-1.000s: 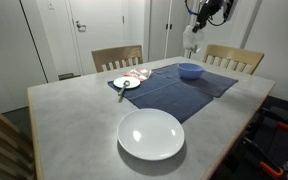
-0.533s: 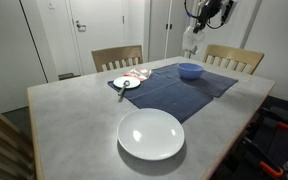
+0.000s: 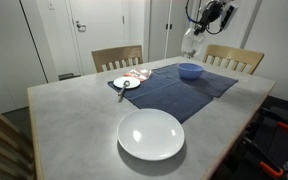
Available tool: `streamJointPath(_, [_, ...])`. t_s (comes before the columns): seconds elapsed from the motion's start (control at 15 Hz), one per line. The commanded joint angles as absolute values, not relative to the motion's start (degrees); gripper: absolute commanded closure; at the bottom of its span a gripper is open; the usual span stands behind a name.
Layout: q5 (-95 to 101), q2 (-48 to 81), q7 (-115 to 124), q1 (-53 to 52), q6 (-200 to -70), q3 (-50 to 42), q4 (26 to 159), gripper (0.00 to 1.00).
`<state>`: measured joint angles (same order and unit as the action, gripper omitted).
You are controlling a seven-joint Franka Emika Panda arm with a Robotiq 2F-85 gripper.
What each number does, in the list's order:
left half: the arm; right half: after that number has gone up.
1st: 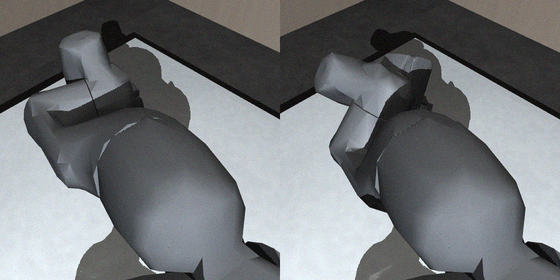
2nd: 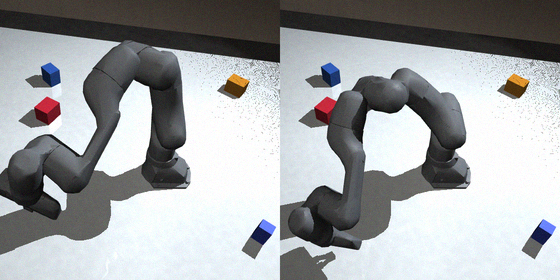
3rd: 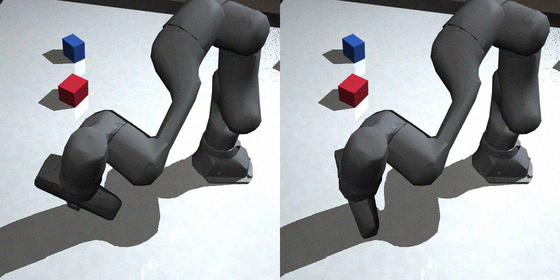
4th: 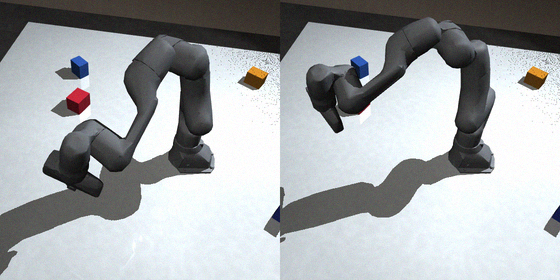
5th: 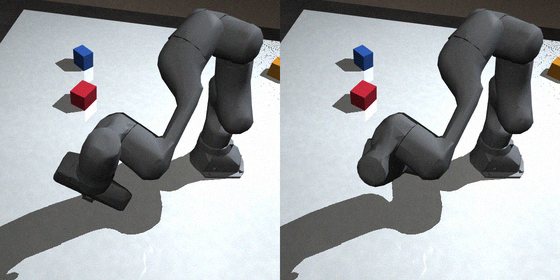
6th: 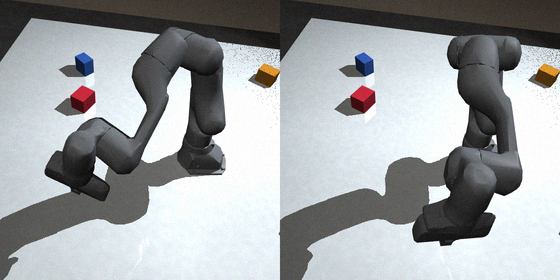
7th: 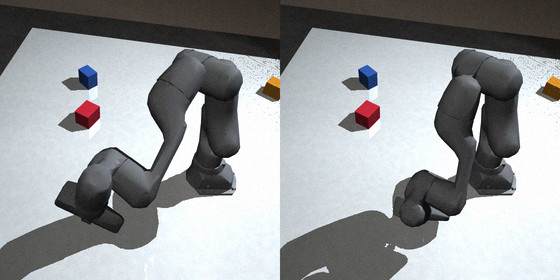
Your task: Empty the lunchbox into the bowl
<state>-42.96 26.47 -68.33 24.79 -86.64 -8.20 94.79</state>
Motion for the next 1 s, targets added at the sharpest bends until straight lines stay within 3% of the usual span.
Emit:
streamJointPath(0.0, [-46.7, 28.8, -72.8, 27.0, -83.3, -8.1, 93.2, 0.98])
streamJointPath(0.93, [-62.3, 38.4, -89.7, 35.4, -68.8, -9.9, 93.0, 0.98])
